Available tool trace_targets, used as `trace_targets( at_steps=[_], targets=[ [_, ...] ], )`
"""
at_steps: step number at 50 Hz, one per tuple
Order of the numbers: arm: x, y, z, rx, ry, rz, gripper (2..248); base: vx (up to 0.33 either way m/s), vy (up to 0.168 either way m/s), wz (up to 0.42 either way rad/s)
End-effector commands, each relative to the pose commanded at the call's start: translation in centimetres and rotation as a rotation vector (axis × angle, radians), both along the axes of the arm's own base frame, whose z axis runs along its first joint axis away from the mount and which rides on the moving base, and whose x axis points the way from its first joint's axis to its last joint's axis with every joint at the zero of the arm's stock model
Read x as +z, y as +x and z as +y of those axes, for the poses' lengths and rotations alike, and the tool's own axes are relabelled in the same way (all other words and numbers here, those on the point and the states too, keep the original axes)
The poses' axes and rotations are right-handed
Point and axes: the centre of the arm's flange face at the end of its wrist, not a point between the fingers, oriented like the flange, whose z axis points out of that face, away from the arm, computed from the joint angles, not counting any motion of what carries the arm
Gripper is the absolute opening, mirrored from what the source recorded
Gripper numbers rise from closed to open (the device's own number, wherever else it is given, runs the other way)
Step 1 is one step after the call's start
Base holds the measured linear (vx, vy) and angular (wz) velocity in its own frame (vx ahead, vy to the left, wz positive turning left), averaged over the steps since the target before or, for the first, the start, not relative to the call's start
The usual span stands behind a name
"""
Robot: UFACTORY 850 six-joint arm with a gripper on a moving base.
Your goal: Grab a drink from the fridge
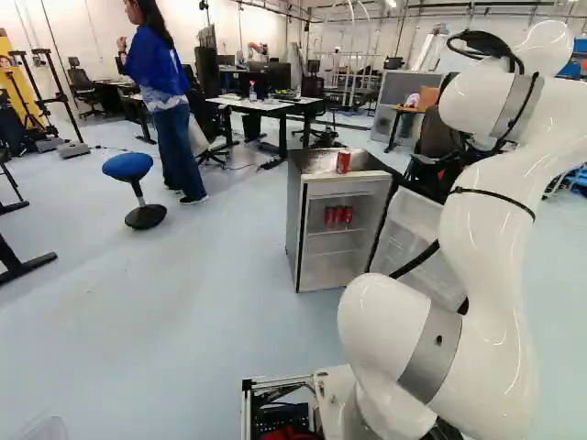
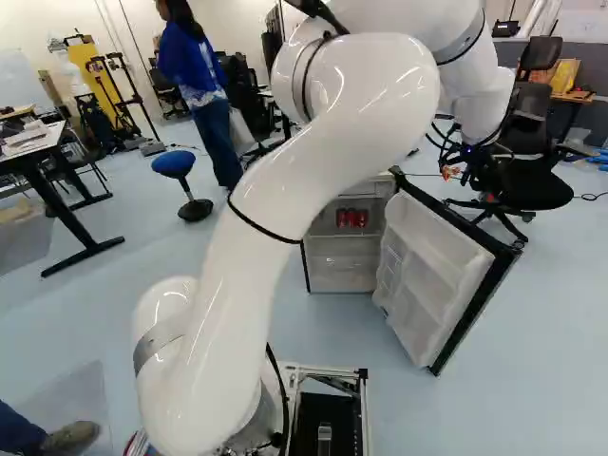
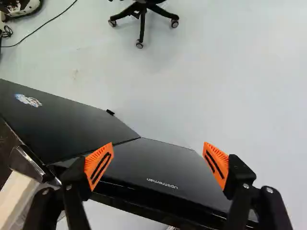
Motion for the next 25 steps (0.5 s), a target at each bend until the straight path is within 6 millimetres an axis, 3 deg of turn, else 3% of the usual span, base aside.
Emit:
trace_targets(
  at_steps=[25],
  targets=[
    [-4.1, 1.4, -3.1, -0.008, 0.043, 0.034, 247, 0.000, 0.000, 0.000]
  ],
)
